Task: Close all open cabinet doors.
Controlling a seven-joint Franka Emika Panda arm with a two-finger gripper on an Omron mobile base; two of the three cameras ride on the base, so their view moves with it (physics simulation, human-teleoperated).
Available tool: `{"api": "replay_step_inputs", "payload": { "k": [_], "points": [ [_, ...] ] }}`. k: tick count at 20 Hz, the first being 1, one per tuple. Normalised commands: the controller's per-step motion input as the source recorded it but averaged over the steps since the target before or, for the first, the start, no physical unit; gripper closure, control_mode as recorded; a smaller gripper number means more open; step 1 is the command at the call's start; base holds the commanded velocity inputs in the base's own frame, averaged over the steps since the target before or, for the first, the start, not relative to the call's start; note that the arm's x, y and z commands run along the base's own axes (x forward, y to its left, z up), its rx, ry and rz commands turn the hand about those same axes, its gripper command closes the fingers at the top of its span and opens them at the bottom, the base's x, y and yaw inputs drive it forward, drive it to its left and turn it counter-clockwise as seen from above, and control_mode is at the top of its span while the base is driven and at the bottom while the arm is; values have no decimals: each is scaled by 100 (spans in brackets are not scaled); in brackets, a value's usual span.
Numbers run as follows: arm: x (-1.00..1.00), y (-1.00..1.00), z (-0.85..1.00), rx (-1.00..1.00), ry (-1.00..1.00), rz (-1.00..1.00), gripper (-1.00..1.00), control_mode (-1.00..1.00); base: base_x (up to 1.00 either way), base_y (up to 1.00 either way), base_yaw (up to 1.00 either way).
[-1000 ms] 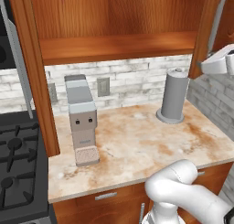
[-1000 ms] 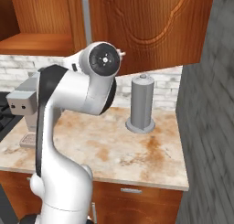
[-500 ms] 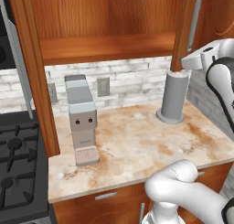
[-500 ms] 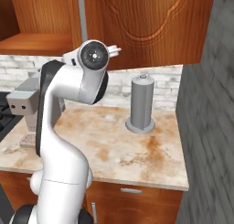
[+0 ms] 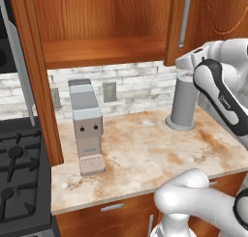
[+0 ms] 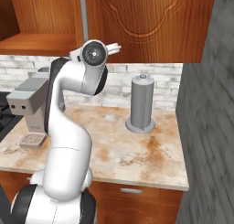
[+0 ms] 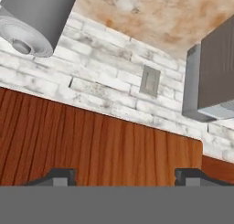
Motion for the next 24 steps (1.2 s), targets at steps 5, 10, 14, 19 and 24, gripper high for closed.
{"api": "replay_step_inputs", "payload": {
  "k": [5, 10, 14, 19, 24],
  "points": [
    [86, -6, -31, -8, -3, 0, -100, -100, 0, 0, 0],
    [80, -3, -33, -6, -1, 0, -100, -100, 0, 0, 0],
    [78, -3, -31, -5, 0, 0, -100, -100, 0, 0, 0],
    [42, 1, -75, -7, 1, 2, -100, -100, 0, 0, 0],
    [5, 12, -100, -9, 6, 7, -100, -100, 0, 0, 0]
  ]
}}
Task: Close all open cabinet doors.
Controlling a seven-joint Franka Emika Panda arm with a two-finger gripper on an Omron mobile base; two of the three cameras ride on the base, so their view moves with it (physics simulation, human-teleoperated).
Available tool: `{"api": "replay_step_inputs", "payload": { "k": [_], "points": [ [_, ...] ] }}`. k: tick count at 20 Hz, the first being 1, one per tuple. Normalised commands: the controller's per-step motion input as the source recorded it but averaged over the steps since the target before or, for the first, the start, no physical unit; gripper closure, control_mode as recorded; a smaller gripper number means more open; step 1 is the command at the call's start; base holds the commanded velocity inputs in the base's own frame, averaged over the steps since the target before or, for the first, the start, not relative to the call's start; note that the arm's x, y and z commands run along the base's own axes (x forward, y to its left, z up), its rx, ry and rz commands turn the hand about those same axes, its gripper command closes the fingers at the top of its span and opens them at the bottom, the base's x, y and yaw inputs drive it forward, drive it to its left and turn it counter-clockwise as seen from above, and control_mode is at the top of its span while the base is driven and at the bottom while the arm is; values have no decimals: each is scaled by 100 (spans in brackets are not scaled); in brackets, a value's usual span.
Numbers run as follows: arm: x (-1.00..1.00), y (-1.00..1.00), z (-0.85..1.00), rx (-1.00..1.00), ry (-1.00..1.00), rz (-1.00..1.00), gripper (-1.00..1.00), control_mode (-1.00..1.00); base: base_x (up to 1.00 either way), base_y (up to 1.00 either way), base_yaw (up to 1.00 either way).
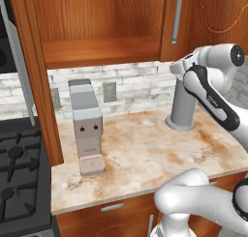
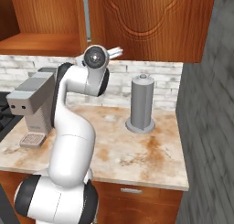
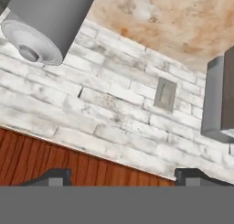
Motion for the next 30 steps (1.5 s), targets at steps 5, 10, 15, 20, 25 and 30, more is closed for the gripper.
{"api": "replay_step_inputs", "payload": {
  "k": [5, 10, 15, 20, 25, 30],
  "points": [
    [-31, 18, -63, -14, 3, 2, -100, -100, 0, 0, 0],
    [-24, 4, -13, -8, -1, 0, -100, -100, 0, 0, 0],
    [-63, 20, -13, -14, -4, -3, -100, -100, 0, 0, 0],
    [-70, 52, -14, -25, -5, -8, -100, -100, 0, 0, 0],
    [-17, 52, -18, -29, -4, -11, -100, -100, 0, 0, 0],
    [1, 50, -17, -47, -16, -8, -100, -100, 0, 0, 0]
  ]
}}
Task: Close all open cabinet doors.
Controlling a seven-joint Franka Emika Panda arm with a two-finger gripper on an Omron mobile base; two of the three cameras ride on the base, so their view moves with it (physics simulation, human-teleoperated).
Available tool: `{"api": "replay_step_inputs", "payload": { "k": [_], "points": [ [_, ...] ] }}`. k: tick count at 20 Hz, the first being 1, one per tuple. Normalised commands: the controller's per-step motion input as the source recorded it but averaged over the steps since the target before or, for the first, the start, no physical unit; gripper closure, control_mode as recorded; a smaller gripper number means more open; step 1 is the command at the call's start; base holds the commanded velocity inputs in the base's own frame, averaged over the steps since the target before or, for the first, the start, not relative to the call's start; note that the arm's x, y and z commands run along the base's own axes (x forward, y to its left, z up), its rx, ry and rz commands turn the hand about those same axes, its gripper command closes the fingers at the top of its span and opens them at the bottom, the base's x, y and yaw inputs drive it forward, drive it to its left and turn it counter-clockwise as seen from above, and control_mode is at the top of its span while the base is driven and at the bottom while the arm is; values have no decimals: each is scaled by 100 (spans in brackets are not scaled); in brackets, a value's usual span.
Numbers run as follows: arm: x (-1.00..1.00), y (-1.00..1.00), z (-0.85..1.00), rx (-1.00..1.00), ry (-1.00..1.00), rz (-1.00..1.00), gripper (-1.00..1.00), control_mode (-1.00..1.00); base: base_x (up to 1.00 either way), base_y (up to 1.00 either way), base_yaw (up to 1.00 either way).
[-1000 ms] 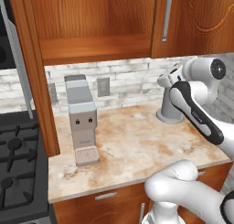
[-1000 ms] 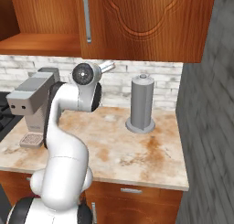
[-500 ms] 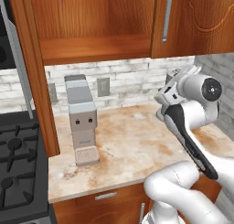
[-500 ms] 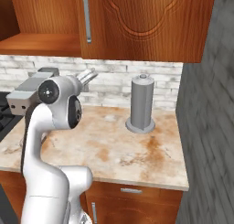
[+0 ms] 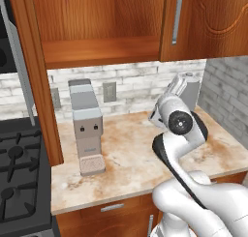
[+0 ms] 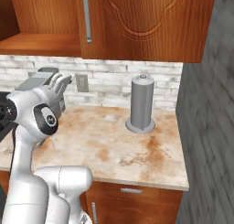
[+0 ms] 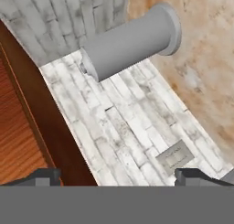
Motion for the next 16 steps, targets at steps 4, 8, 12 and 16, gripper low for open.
{"api": "replay_step_inputs", "payload": {
  "k": [4, 8, 12, 16],
  "points": [
    [-15, 26, -11, -33, -2, 0, -100, -100, 0, 0, 0],
    [-42, 38, 0, -44, -16, 0, -100, -100, 0, 0, 0],
    [-45, 48, 0, -47, -24, -3, -100, -100, 0, 0, 0],
    [-54, 61, 0, -44, -22, -9, -100, -100, 0, 0, 0]
  ]
}}
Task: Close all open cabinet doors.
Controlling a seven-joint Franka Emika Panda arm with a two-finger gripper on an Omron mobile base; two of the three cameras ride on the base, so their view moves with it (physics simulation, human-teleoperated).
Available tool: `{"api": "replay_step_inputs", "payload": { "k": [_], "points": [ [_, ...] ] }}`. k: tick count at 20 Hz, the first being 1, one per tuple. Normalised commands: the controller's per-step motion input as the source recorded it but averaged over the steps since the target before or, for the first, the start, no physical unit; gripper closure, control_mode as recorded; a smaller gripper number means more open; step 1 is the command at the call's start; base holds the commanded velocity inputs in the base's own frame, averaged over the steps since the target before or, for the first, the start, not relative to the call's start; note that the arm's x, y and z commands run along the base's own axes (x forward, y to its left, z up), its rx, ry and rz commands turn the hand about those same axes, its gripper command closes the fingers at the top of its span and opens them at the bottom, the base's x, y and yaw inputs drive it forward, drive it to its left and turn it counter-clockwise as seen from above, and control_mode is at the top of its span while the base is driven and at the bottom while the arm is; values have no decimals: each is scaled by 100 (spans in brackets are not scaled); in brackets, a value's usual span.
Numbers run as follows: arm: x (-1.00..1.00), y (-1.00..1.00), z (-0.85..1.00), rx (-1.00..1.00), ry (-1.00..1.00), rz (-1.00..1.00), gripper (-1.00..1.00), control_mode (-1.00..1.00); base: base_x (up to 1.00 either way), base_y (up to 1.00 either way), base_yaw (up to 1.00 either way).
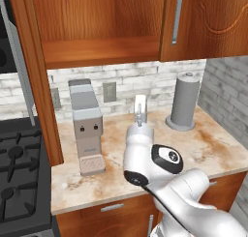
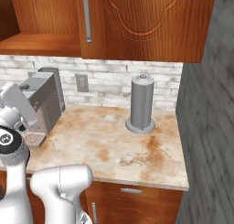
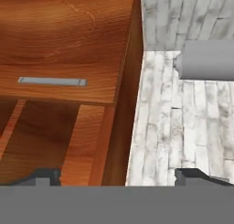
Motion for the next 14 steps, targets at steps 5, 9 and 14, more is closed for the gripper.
{"api": "replay_step_inputs", "payload": {
  "k": [5, 9, 14],
  "points": [
    [-51, 55, -1, -27, -12, -4, -100, -100, 0, 0, 0],
    [-9, 5, -13, -2, 0, 0, -100, -100, 0, 0, 0],
    [-44, 62, -5, -18, -8, 2, -100, -100, 0, 0, 0]
  ]
}}
